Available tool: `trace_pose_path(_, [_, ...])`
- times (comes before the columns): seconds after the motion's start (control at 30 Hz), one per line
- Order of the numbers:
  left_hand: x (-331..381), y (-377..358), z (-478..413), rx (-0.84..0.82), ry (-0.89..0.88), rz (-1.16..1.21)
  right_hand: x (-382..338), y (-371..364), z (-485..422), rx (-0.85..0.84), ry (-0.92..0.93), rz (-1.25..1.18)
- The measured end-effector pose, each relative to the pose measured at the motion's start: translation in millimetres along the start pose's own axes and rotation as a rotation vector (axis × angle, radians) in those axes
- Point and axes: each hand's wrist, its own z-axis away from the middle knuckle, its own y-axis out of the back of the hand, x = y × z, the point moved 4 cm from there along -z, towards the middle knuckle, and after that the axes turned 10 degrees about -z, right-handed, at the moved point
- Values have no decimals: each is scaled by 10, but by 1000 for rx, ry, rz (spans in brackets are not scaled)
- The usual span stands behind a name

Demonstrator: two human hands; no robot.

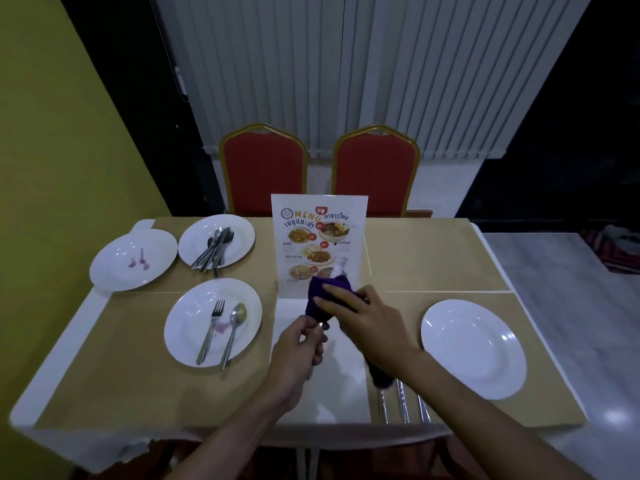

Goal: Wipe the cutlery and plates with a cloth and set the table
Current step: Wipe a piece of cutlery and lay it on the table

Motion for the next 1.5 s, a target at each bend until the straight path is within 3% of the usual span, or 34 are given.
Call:
trace_pose_path(0.1, [-59, 23, 59, -35, -25, 2, 334, 70, -202, 68, -314, -151])
trace_pose_path(0.13, [-69, 32, 76, -41, -19, 18, 450, 138, -282, 109, -429, -312])
trace_pose_path(0.23, [4, 59, 8, -48, 26, 173, 504, 310, -396, 242, -819, -1111])
trace_pose_path(0.33, [113, 54, -144, -69, 87, 272, 224, 235, -325, 25, -1030, -1472])
trace_pose_path(0.4, [191, 61, -235, -92, 94, 275, 100, 174, -297, -76, -962, -1520])
trace_pose_path(0.53, [141, 89, -267, -171, 130, 239, 89, 140, -278, -33, -858, -1588])
trace_pose_path(0.63, [92, 105, -294, -181, 116, 299, 87, 71, -278, -32, -861, -1492])
trace_pose_path(0.77, [346, 286, -469, -88, 14, 251, 120, -12, -239, 25, -893, -1440])
trace_pose_path(0.97, [688, 310, -670, -39, -159, -48, -9, -26, -259, 7, -887, -1399])
trace_pose_path(1.1, [735, 227, -800, 16, -140, -14, -32, -60, -97, 21, -956, -1405])
trace_pose_path(1.33, [848, -206, -1024, -174, -154, 16, 212, -50, 317, 83, -1090, -1307])
trace_pose_path(1.5, [1105, -783, -1155, -211, -140, 94, 685, 188, 549, 137, -1114, -1245])
